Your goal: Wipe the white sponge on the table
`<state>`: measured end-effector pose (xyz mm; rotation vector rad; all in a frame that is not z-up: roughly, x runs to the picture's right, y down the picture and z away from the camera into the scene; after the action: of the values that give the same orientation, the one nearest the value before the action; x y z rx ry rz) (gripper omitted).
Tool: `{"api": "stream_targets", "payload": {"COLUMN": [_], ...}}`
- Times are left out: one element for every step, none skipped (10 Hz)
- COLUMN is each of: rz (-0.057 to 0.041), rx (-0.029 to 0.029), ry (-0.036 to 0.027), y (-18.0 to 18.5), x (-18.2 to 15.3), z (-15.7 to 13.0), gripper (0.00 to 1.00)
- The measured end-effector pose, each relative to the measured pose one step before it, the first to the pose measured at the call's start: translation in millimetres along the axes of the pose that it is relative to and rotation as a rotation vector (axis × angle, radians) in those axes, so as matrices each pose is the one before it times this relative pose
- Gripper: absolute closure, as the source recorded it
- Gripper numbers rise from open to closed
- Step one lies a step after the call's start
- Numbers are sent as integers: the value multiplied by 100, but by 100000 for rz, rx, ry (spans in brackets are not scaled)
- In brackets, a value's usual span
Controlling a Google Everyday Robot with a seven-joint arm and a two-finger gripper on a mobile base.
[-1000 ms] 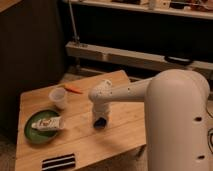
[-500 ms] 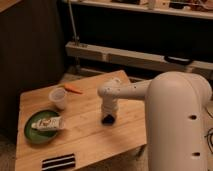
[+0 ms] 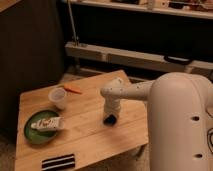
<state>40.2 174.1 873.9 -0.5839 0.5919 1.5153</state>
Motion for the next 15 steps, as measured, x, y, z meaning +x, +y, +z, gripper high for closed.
{"api": "stream_targets", "payload": {"rz": [2209,2244,1614,2503,1690,800,-1064,-2692,-3154,-3118,-4041,-3785,-4263,-5015,-3517], "rx": [768,706,-131,15,-823,-1134,-960,-1330,-1280,-1455,-2094,-1796,-1933,-2456,-1588], "ry": [-442,-33,-215,585,516,75,-153,-279,-308,-709,-783,-565,-391,-243,-429], "y": [-1082,-1481,-1228,-2087,-1772,-987,-294,423,796,1262,2186,2446,3145,3773,2349], "x": [68,502,426,940,926,1165,1157,1575,1427,949,1087,827,869,746,220], "z": [-251,-329,-236,-271,-314,-374,-146,-148,-129,-226,-407,-302,-141,28,110], "gripper": [67,67,67,67,67,67,67,67,67,67,67,67,67,67,67]}}
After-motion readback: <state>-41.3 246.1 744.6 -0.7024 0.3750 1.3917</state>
